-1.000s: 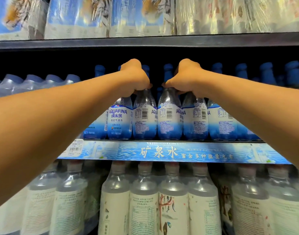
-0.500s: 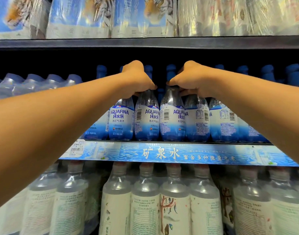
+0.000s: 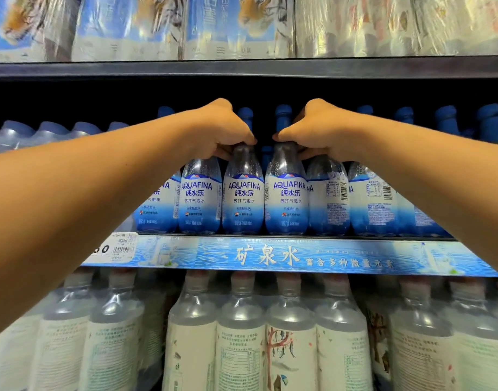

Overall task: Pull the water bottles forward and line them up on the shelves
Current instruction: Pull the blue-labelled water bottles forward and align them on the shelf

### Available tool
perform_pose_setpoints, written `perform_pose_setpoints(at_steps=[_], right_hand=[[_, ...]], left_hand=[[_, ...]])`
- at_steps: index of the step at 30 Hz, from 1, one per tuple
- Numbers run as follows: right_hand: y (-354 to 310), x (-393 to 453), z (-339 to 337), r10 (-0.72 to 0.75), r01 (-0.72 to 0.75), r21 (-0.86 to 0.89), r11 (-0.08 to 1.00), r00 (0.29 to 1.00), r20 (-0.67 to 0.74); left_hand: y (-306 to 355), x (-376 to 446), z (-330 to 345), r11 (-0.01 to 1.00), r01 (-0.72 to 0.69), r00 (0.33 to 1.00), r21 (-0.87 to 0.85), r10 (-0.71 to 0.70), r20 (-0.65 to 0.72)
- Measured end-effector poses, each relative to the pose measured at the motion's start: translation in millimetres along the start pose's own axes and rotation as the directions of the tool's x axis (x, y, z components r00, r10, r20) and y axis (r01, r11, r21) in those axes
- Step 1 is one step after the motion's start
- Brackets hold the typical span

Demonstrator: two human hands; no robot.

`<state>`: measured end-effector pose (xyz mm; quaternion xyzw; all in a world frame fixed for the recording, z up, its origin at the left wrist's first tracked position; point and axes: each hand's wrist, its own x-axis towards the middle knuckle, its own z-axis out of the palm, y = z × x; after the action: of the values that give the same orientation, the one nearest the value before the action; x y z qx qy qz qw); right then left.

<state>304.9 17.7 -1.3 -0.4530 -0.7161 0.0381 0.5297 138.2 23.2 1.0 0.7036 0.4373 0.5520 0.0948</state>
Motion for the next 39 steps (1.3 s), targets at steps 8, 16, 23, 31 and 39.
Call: perform_pose_setpoints(at_steps=[8,16,23,31,39], right_hand=[[-1,0,1,-0.041,0.036,-0.063,0.997,0.997,-0.068],[-2,-2,5,-0.059,0.044,-0.135,0.99,0.993,-0.105],[0,1,6,-0.037,0.028,-0.123,0.992,0.997,-0.074],[1,-1,1,-0.089,0.053,-0.243,0.969,0.986,-0.143],[9,-18,-34,-0.158,0.105,-0.229,0.968,0.961,-0.225]], left_hand=[[-1,-3,1,1.0,-0.02,1.0,0.001,0.02,-0.012],[-2,-1,-1,0.999,-0.014,1.0,-0.04,0.014,-0.006],[-2,-3,-4,0.999,-0.019,1.0,-0.047,0.019,0.001],[-5,0,-2,0.994,-0.073,0.991,0.08,0.081,-0.103],[0,-6,3,0.905,-0.182,0.922,0.385,0.293,-0.252]])
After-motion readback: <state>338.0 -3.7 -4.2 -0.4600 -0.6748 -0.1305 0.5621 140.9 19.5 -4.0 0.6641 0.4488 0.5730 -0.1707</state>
